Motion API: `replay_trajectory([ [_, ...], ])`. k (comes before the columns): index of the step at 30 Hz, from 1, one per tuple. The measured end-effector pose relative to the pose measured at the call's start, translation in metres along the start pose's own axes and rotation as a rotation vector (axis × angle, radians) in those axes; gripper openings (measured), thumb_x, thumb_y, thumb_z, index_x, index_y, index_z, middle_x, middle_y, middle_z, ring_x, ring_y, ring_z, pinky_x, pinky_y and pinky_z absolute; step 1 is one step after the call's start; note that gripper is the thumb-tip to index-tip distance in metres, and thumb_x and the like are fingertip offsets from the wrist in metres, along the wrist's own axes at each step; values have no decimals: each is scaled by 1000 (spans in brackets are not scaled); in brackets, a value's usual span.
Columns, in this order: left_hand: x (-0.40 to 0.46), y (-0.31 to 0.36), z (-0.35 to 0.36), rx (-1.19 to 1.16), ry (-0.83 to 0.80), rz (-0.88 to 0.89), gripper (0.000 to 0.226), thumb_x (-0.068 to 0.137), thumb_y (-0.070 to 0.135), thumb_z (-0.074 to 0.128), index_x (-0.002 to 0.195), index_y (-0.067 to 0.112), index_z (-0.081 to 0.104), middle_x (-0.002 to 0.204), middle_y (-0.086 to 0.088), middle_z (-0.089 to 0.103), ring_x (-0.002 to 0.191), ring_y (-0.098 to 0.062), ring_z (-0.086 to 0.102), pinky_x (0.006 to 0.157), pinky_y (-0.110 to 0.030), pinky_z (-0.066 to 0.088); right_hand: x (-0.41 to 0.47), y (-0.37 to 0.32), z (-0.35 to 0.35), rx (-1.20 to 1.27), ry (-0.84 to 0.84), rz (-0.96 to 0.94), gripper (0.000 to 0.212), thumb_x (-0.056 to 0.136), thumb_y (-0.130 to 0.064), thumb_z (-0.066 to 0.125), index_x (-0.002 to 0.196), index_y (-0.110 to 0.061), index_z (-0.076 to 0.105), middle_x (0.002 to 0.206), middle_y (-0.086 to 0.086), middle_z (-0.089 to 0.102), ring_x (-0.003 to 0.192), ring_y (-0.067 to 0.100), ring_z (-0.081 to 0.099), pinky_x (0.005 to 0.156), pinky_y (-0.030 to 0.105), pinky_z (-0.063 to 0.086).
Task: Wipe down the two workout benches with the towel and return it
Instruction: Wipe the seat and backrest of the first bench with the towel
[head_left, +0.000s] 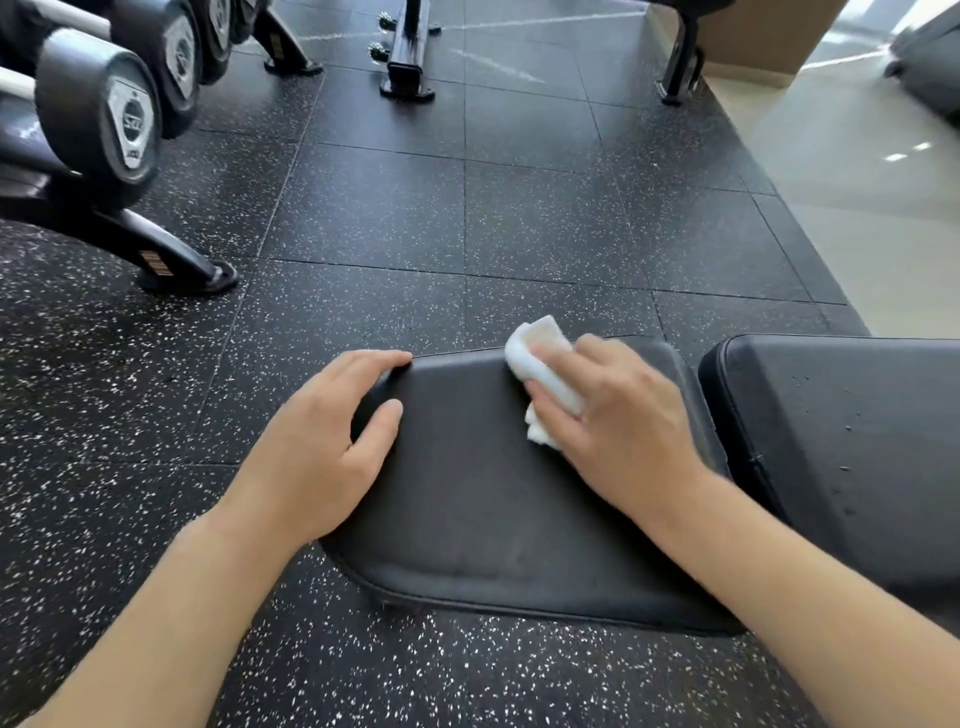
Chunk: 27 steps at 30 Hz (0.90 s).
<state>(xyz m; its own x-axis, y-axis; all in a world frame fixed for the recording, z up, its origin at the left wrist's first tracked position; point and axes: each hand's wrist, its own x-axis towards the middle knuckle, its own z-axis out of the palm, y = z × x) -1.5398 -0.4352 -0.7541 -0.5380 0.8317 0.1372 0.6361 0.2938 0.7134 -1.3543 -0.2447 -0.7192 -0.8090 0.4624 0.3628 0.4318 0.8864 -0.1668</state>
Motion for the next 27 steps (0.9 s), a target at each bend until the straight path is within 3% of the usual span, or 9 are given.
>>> replay_trajectory([
  [4, 0, 0, 0, -24, -8, -3, 46, 95, 34, 52, 141, 31, 56, 136, 21, 57, 129, -1, 52, 110, -26, 39, -44, -63, -1, 32, 19, -399, 45, 88, -30, 71, 128, -11, 60, 100, 3, 47, 69, 27, 51, 57, 38, 47],
  [7, -1, 1, 0, -13, -15, 6, 46, 97, 30, 54, 143, 28, 55, 137, 19, 57, 131, -2, 51, 112, -25, 38, -74, -81, 0, 98, -120, -495, 35, 92, -38, 63, 120, -19, 72, 82, -2, 51, 69, 21, 36, 58, 34, 33],
  [9, -2, 2, 0, -3, -10, 4, 46, 96, 31, 54, 143, 28, 56, 138, 19, 57, 130, -1, 50, 111, -23, 37, -69, -72, 1, 104, -129, -536, 33, 97, -38, 62, 120, -19, 73, 81, 0, 53, 69, 22, 41, 58, 35, 37],
  [12, -3, 4, 1, 4, -8, -10, 44, 99, 31, 57, 143, 30, 55, 139, 18, 57, 130, -2, 50, 110, -19, 35, -32, -36, 1, 17, -6, -404, 35, 93, -30, 68, 125, -16, 71, 89, 5, 58, 71, 29, 58, 60, 39, 51],
  [15, -5, 5, 2, 7, -9, -29, 45, 100, 27, 60, 144, 31, 54, 140, 20, 56, 130, 1, 48, 107, -7, 28, -2, 7, -1, 8, -21, -56, 35, 99, -41, 60, 130, -27, 68, 94, 0, 60, 90, 26, 62, 76, 39, 48],
  [18, -8, 5, 1, 9, -12, -34, 45, 100, 24, 60, 144, 30, 54, 141, 20, 55, 131, 1, 47, 106, -2, 24, -4, 5, 2, 66, -5, -1, 31, 99, -39, 63, 127, -26, 69, 87, -3, 56, 87, 25, 58, 76, 42, 47],
  [20, -8, 5, 1, 14, -17, -31, 45, 101, 22, 60, 144, 29, 54, 141, 20, 55, 132, -1, 48, 108, -6, 27, -20, -24, 1, 83, -2, -133, 28, 96, -34, 69, 120, -19, 72, 86, 1, 58, 81, 29, 59, 70, 43, 50],
  [23, -5, 9, 1, 23, -10, -30, 42, 101, 26, 55, 144, 25, 56, 141, 15, 56, 133, -6, 49, 115, -25, 35, -58, -63, -3, 172, -84, -385, 30, 95, -34, 66, 119, -16, 72, 85, 3, 57, 73, 28, 53, 60, 40, 47],
  [27, 0, 24, 7, 92, -26, 7, 48, 97, 35, 50, 142, 21, 57, 143, 7, 56, 134, -17, 49, 116, -39, 37, -71, -56, -7, 168, -180, -563, 33, 100, -39, 61, 124, -19, 71, 85, 0, 55, 73, 23, 46, 60, 38, 42],
])
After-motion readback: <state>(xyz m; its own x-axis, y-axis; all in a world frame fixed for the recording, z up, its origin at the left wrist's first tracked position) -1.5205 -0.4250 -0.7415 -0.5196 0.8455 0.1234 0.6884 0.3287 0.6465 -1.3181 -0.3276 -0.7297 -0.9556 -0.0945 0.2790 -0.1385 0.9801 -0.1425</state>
